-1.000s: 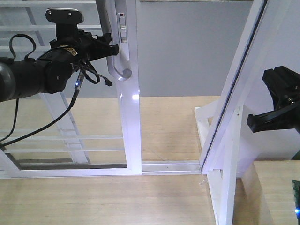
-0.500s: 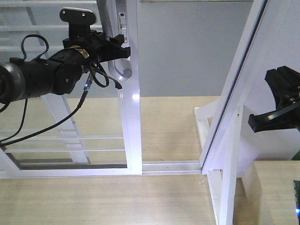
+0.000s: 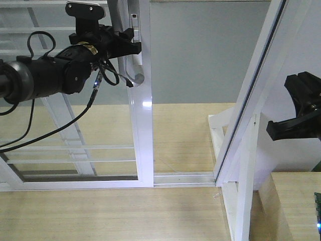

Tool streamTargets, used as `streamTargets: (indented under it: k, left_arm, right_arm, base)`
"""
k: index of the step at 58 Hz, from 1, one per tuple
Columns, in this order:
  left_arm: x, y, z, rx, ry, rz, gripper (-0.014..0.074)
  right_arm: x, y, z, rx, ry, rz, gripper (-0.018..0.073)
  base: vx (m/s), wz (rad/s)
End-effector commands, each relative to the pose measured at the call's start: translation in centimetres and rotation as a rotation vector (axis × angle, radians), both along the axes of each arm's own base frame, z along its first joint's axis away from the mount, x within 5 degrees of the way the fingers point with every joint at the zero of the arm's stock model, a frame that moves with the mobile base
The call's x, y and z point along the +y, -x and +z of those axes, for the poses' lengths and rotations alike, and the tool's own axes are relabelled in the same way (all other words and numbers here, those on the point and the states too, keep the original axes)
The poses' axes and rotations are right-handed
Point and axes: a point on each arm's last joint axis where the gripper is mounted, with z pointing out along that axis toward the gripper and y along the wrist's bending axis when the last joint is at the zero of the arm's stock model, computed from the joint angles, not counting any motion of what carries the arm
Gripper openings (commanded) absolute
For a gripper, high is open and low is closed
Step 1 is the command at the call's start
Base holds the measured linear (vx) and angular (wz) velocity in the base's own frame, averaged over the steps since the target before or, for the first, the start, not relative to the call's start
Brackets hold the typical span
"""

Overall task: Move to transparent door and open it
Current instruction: 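Pull the handle with the left gripper, sliding the door away from the frame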

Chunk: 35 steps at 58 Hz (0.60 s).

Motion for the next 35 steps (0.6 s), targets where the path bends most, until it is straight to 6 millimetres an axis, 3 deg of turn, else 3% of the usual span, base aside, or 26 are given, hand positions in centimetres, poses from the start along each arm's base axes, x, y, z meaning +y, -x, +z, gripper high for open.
streamTargets:
  k: [1, 12, 19, 30, 35]
  left_arm:
    - [-0.10, -0.56, 4.34, -0.134, 0.058, 0.008, 0.0470]
    - [-0.50, -1.32, 4.76, -0.102, 0.048, 0.000, 0.0442]
    - [-0.50, -1.31, 4.68, -0.093, 0.046, 0.000, 0.0316]
    - [-0.54, -1.20, 4.07, -0.026, 0.020, -0.008, 0.0043]
    - [-0.55, -1.13, 3.82, 0.002, 0.009, -0.011, -0.0009]
  right_arm:
    - [-0.38, -0.16, 1.54, -0.092, 0.004, -0.043, -0.0006]
    - [-0.38, -0.16, 1.54, -0.092, 0.004, -0.043, -0.0006]
    - [-0.38, -0.16, 1.54, -0.092, 0.003, -0.043, -0.0006]
    - [-0.40, -0.17, 1.55, -0.093, 0.003, -0.045, -0.0006]
    - [-0.39, -0.16, 1.55, -0.092, 0.003, -0.044, -0.0006]
  base:
    - [0.00, 0.00]
    - [0.00, 0.00]
    - [0.00, 0.00]
    - [0.00, 0.00]
    - [0.00, 0.00]
